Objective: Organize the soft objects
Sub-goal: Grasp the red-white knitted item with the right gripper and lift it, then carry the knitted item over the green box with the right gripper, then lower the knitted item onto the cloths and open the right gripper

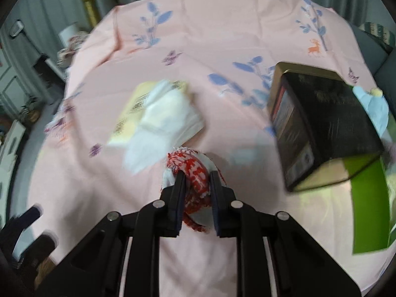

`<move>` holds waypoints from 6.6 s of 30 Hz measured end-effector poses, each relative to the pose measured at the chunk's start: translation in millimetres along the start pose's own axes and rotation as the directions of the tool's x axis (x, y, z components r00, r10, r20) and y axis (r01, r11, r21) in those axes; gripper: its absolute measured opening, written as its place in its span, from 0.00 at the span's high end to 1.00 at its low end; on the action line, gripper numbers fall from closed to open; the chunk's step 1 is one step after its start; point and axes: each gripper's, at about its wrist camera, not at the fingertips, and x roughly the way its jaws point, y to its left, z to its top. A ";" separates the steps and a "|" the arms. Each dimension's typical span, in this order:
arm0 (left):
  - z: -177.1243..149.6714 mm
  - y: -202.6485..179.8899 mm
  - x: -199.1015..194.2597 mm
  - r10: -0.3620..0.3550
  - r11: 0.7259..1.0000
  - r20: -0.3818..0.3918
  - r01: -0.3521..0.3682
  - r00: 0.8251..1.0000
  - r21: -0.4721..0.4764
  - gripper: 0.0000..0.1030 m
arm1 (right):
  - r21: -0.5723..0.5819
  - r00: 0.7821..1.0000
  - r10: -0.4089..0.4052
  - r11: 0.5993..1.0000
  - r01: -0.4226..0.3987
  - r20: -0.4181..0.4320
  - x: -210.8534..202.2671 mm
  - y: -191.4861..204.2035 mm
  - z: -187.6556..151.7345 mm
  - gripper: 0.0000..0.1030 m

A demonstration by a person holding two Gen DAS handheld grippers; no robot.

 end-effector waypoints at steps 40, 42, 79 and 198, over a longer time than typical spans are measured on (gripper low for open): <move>-34.0 -47.3 63.4 -0.221 0.974 -0.150 0.225 0.964 0.012 0.36 | 0.306 0.901 0.415 0.880 -0.363 -0.125 35.7 -16.8 -55.6 0.53; -34.4 -49.9 64.6 -0.258 0.965 -0.166 0.262 0.952 0.001 0.47 | 0.297 0.897 0.425 0.878 -0.376 -0.123 35.1 -16.0 -56.5 0.57; -16.2 -151.2 -65.2 -0.276 0.909 0.102 0.225 0.956 0.350 0.52 | 0.137 0.868 0.414 0.877 -0.461 0.276 -129.2 -38.7 -51.8 0.61; 20.2 -419.4 136.9 -0.515 0.643 -0.283 0.583 0.809 0.497 0.52 | 0.606 0.948 -0.151 0.794 -0.053 0.281 -119.7 -318.5 -42.3 0.59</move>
